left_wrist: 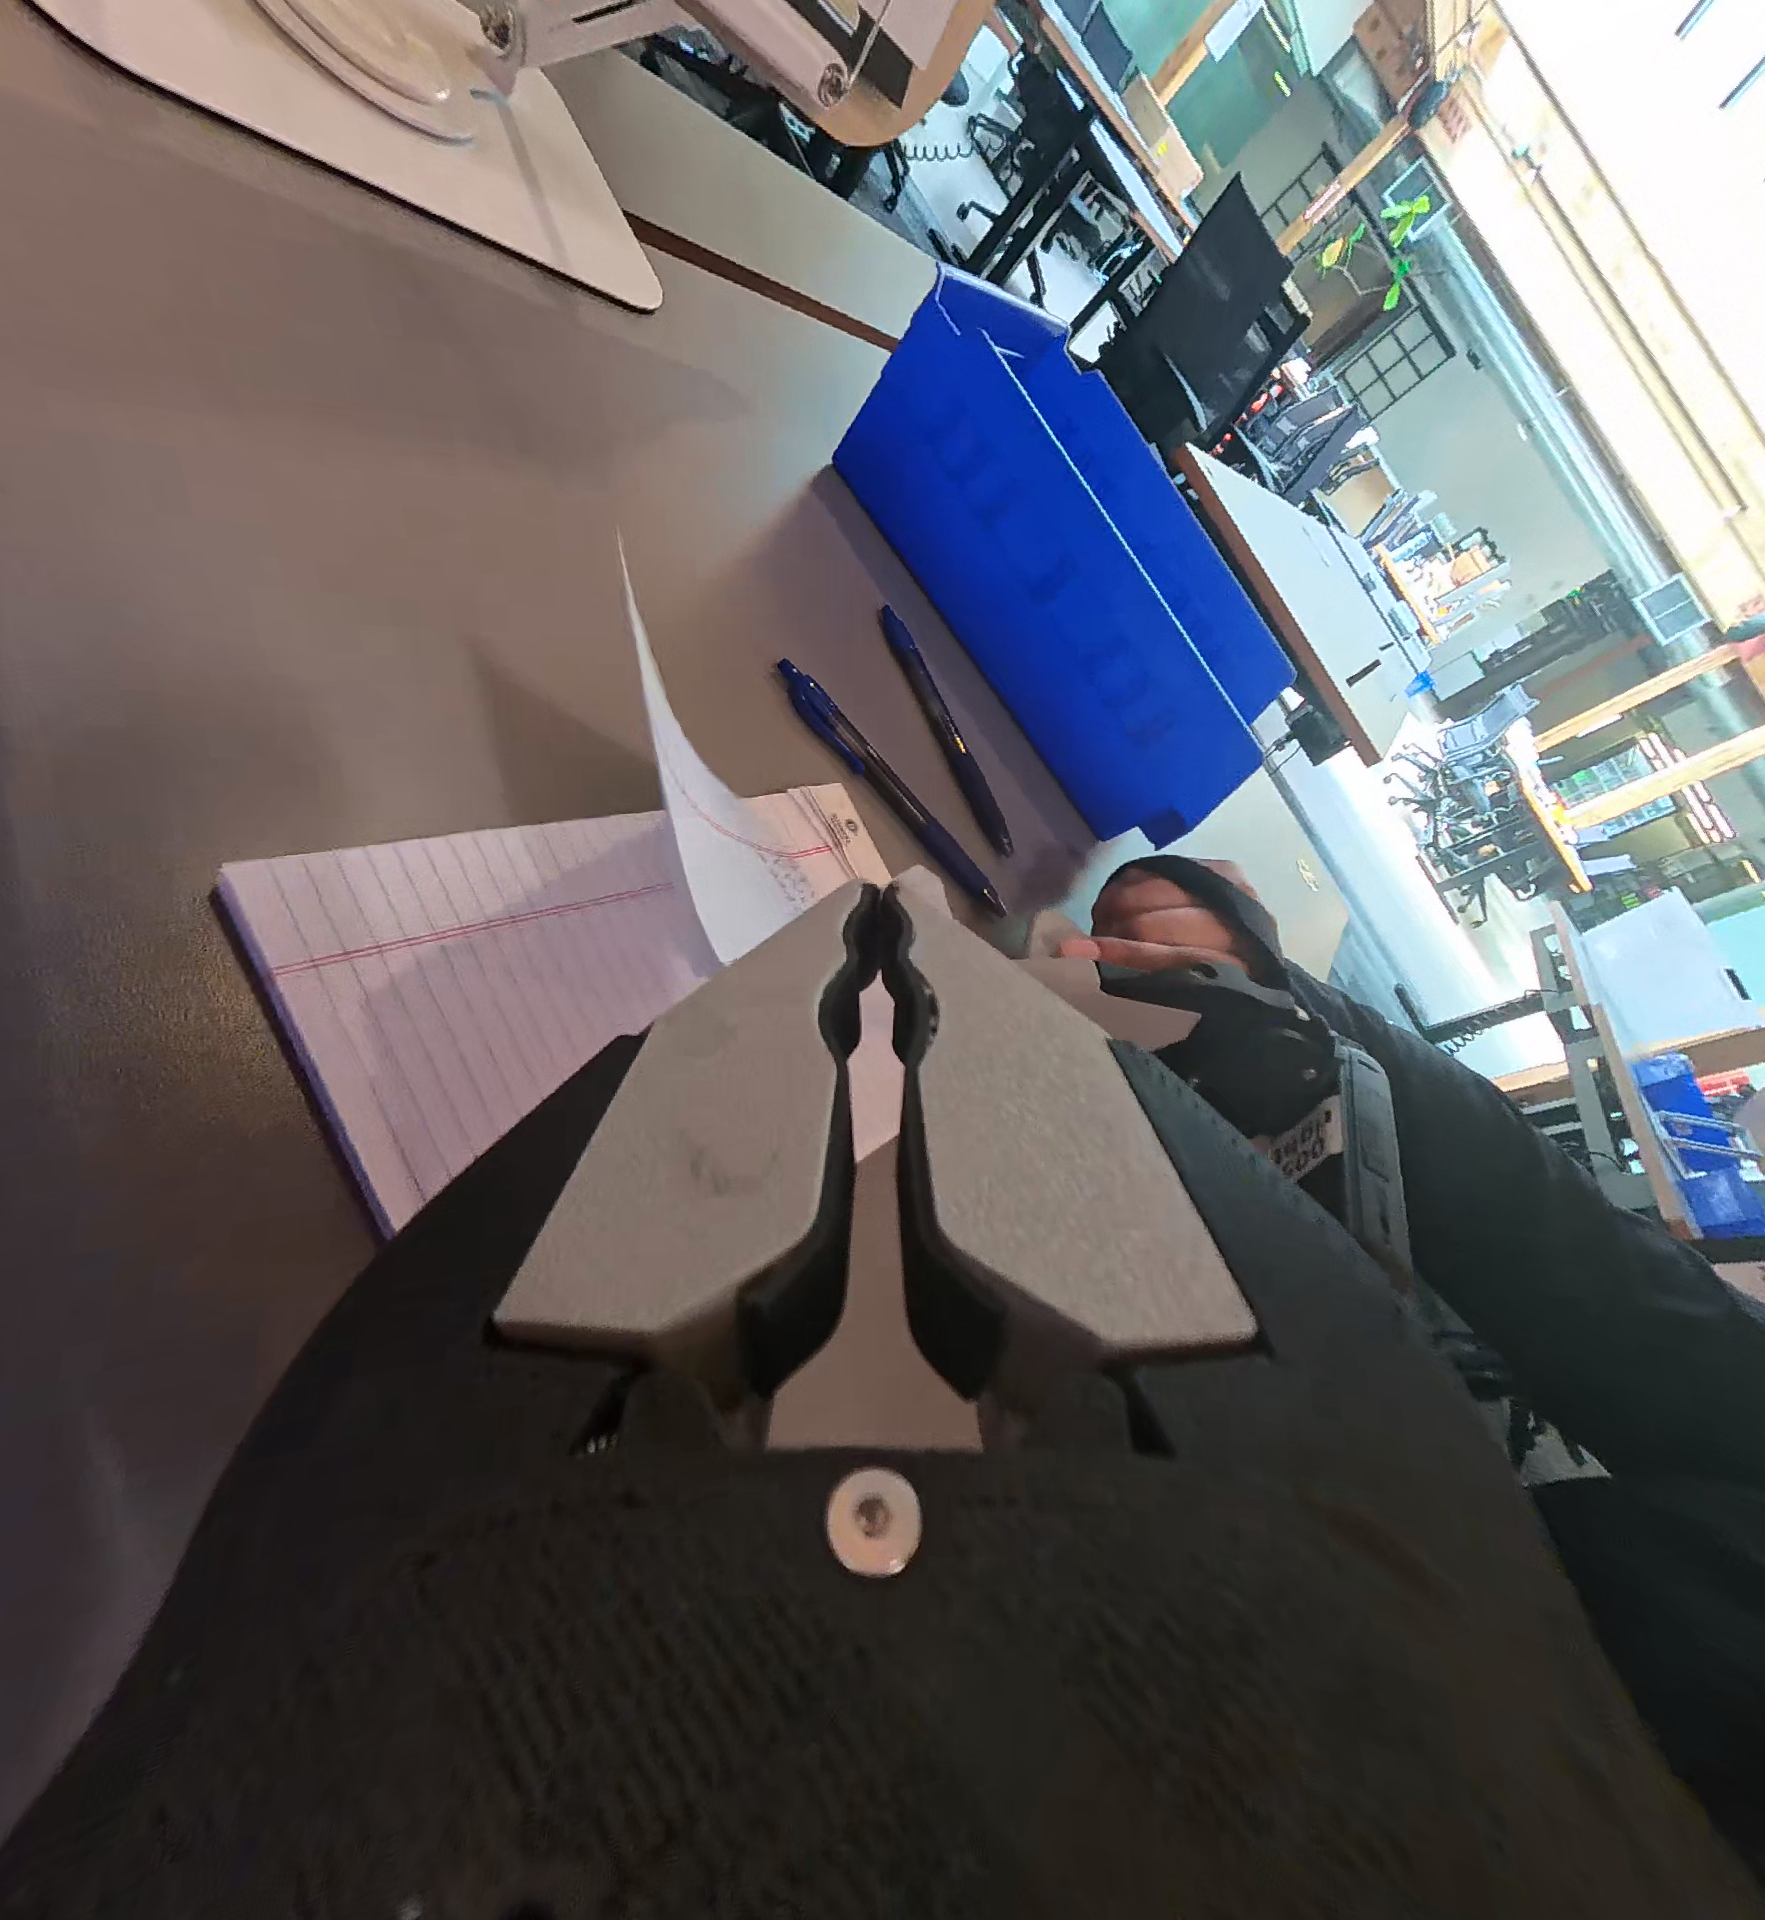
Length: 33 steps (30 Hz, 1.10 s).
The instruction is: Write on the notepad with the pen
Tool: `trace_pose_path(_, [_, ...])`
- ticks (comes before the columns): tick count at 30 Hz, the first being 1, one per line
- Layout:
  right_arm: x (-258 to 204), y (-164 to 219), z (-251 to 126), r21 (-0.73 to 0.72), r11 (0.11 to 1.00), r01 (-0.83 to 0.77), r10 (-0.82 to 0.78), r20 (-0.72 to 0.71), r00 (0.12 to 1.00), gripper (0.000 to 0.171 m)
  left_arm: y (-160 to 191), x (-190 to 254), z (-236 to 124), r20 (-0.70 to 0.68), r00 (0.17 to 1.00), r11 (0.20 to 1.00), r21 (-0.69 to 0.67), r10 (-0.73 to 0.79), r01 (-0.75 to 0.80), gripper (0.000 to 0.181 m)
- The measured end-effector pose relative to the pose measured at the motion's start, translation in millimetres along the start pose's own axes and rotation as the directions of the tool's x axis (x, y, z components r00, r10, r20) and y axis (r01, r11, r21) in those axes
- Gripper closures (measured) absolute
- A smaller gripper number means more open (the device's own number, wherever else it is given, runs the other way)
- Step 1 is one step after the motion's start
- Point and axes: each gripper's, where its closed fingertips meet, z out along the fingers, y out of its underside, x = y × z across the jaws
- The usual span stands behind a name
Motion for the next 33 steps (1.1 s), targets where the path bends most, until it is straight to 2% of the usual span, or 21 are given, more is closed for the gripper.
trace_pose_path(6, [0.3,2.6,-0.2,-0.019,0.999,-0.030,0.031,0.019,0.999,0.171,13.0,28.4,-11.7,-0.054,0.997,0.998,-0.010,0.056,-0.056,0.181])
trace_pose_path(14, [8.8,23.8,8.4,-0.085,0.995,-0.058,0.060,0.018,0.998,0.171,94.7,59.1,-24.3,-0.022,0.990,0.976,-0.166,0.137,-0.139,0.181])
trace_pose_path(17, [13.0,14.0,1.7,-0.006,0.993,-0.118,0.118,0.025,0.993,0.171,102.2,42.5,-24.6,0.062,0.983,0.970,-0.188,0.170,-0.156,0.181])
trace_pose_path(21, [27.2,-22.3,-18.8,0.191,0.900,-0.391,0.368,0.146,0.918,0.171,97.3,37.7,-23.3,0.023,0.996,0.984,-0.158,0.086,-0.081,0.181])
trace_pose_path(24, [23.1,-56.4,-32.2,0.289,0.805,-0.518,0.431,0.317,0.845,0.171,97.3,33.1,-19.2,0.018,0.998,0.984,-0.166,0.062,-0.058,0.181])
trace_pose_path(29, [2.2,-74.2,-27.5,0.236,0.761,-0.604,0.448,0.483,0.753,0.171,98.8,33.6,-13.1,0.000,0.999,0.981,-0.185,0.054,-0.053,0.181])
trace_pose_path(33, [3.4,-84.1,-31.6,0.230,0.706,-0.670,0.471,0.553,0.687,0.171,100.7,36.7,-11.8,-0.003,0.996,0.973,-0.212,0.094,-0.093,0.181])
